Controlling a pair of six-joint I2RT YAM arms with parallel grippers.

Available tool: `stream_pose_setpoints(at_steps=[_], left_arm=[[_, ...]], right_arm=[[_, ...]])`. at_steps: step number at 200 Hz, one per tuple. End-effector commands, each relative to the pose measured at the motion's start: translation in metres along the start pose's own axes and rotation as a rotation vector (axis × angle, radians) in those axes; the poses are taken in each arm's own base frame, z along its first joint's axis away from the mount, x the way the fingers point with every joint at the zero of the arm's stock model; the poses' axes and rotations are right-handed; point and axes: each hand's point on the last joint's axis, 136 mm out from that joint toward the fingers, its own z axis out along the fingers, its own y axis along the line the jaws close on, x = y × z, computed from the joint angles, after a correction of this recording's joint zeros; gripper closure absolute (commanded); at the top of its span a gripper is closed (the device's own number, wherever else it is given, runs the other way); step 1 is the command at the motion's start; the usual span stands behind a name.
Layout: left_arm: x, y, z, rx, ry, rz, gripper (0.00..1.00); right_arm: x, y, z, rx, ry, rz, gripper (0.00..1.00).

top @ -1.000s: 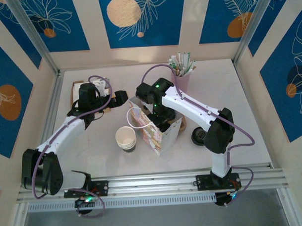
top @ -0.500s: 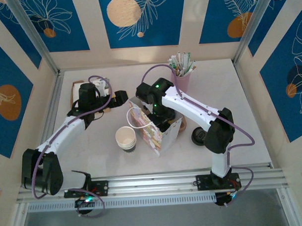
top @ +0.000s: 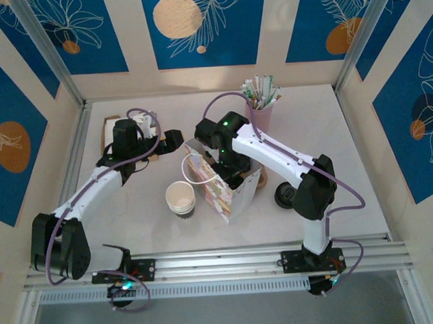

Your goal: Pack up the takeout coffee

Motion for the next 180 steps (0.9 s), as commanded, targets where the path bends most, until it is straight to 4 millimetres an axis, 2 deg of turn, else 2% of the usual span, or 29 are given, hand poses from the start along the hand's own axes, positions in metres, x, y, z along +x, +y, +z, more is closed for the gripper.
stream_pose_setpoints(at_steps=[1,180], left_arm=[[-0.004,0.0,-0.003,0.005,-0.017,0.022,0.0],[-0.006,0.0,-0.001,0.003,-0.015,0.022,0.0]], right_arm=[[-0.001,0.004,0.0,-0.032,0.005,0.006,0.41],[-0.008,0.001,0.013,-0.068,0.007,0.012,0.4]])
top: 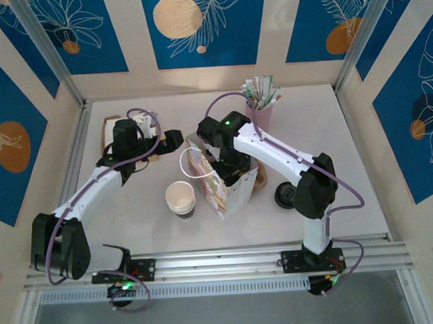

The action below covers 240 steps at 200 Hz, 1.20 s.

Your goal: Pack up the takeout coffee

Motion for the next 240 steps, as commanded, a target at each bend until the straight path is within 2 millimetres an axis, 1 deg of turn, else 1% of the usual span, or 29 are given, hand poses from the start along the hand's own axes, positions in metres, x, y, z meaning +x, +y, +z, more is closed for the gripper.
stream_pose_setpoints(at_steps=[1,102,240], left_arm=[[-0.0055,0.0002,-0.0007,0.003,-0.014,0.021,0.0],[-0.0063,-0.0004,0.0001,0.005,-0.014,0.023,0.0],[-0.0067,-0.0006,0.0004,0.006,-0.015,0.021,0.0]], right_arm=[[0.0022,0.0018,0.0049,-0.023,0.027,-0.004,0.4],[0.0029,0.0014,0.0024,-0.024,0.031,-0.003,0.4],[0.0058,-0.0002,0.0058,-0.034,0.062,0.007,0.41]])
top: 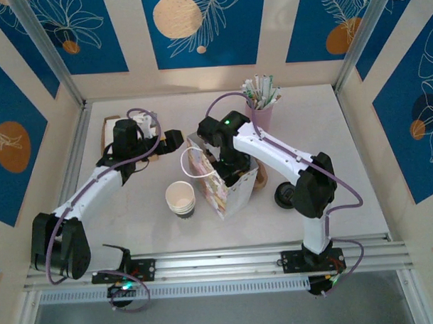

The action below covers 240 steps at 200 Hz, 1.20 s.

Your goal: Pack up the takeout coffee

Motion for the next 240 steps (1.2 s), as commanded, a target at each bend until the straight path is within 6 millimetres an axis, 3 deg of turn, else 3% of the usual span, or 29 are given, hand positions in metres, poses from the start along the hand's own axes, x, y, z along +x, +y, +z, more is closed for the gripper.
stream_pose_setpoints(at_steps=[1,240], left_arm=[[-0.0073,-0.0011,-0.0003,0.007,-0.017,0.022,0.0],[-0.0056,0.0005,0.0011,0.006,-0.015,0.02,0.0]], right_arm=[[0.0061,0.0009,0.0028,-0.023,0.047,-0.002,0.41],[0.0048,0.0003,0.0087,-0.028,0.077,0.005,0.4]])
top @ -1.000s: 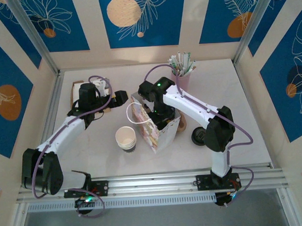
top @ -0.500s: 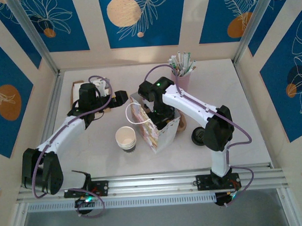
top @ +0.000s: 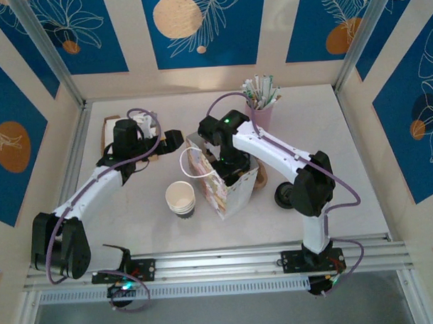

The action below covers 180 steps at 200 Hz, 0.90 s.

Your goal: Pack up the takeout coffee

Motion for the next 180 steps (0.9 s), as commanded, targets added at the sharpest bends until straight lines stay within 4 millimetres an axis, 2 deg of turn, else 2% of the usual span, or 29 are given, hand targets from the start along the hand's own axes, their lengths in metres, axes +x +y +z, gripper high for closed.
stream_pose_setpoints(at_steps=[1,180], left_arm=[[-0.006,0.0,0.0005,0.007,-0.017,0.02,0.0],[-0.0077,-0.0007,0.0,0.006,-0.022,0.025,0.0]], right_arm=[[0.0058,0.0014,0.0049,-0.014,0.053,-0.002,0.41],[0.0022,-0.0002,0.0139,-0.023,0.077,0.002,0.4]])
